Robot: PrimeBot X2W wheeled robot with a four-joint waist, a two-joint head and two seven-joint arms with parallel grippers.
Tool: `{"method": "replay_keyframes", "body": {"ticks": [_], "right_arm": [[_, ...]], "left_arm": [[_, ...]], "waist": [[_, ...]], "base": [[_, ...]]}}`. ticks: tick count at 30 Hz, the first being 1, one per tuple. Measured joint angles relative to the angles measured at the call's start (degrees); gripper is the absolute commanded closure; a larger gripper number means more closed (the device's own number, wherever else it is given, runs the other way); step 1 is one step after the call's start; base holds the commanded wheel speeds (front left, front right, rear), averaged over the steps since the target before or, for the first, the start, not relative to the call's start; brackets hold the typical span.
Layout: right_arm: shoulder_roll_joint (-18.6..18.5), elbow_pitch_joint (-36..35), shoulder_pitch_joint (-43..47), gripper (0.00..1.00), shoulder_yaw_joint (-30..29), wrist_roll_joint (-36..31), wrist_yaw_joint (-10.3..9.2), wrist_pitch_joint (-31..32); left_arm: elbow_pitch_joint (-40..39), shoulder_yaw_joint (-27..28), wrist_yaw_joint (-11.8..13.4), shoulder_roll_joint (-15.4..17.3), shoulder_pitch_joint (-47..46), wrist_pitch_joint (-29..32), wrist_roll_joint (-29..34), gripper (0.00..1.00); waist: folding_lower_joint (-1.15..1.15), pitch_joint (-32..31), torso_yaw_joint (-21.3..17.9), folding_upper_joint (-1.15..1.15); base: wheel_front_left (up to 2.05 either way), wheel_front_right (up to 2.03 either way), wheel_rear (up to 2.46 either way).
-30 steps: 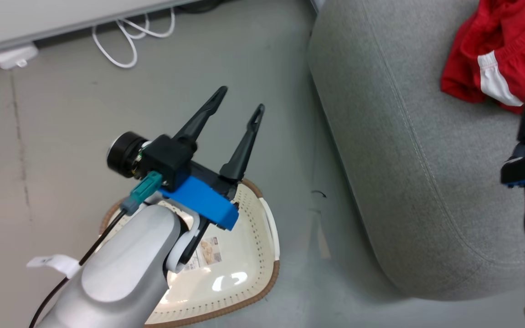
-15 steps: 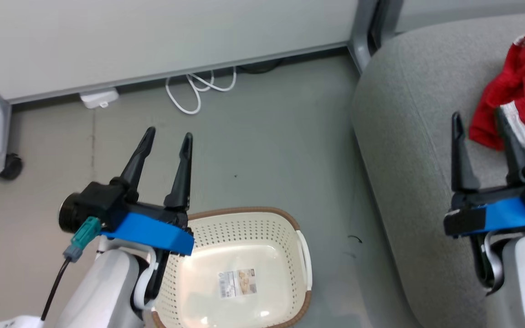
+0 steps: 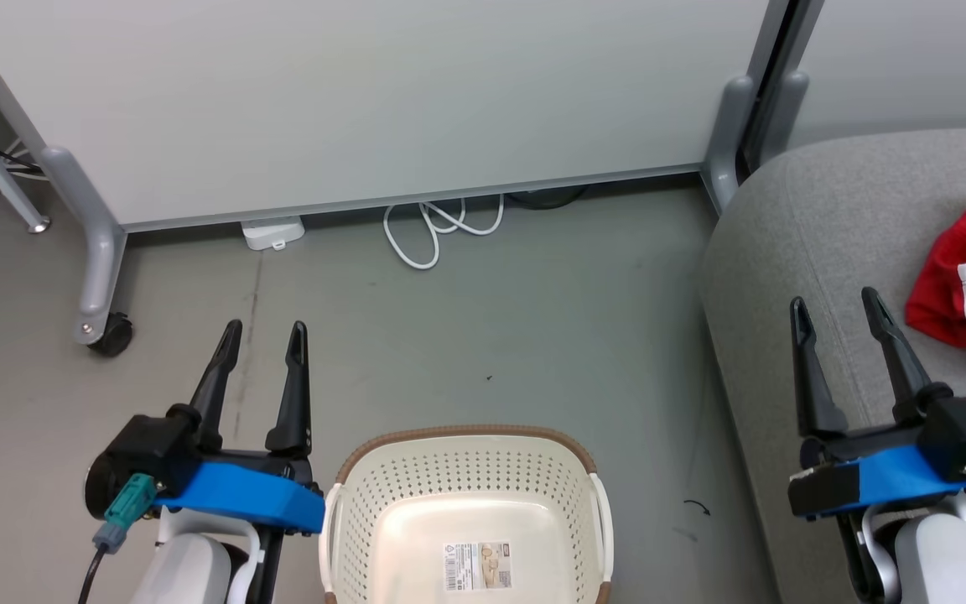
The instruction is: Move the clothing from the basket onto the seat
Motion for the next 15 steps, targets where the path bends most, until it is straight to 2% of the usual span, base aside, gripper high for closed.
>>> {"method": "replay_keyframes", "body": {"ticks": [15], "right_arm": [[0.93,-1.92,7.11,0.0,-0.36,0.38,0.0,-0.01]], "left_arm": [[0.69,4.64,-1.24,-3.07,4.83,0.0,3.32,0.0]], "waist": [[0.0,-3.85,1.07,0.0]], "base": [[0.0,0.0,0.0]]}}
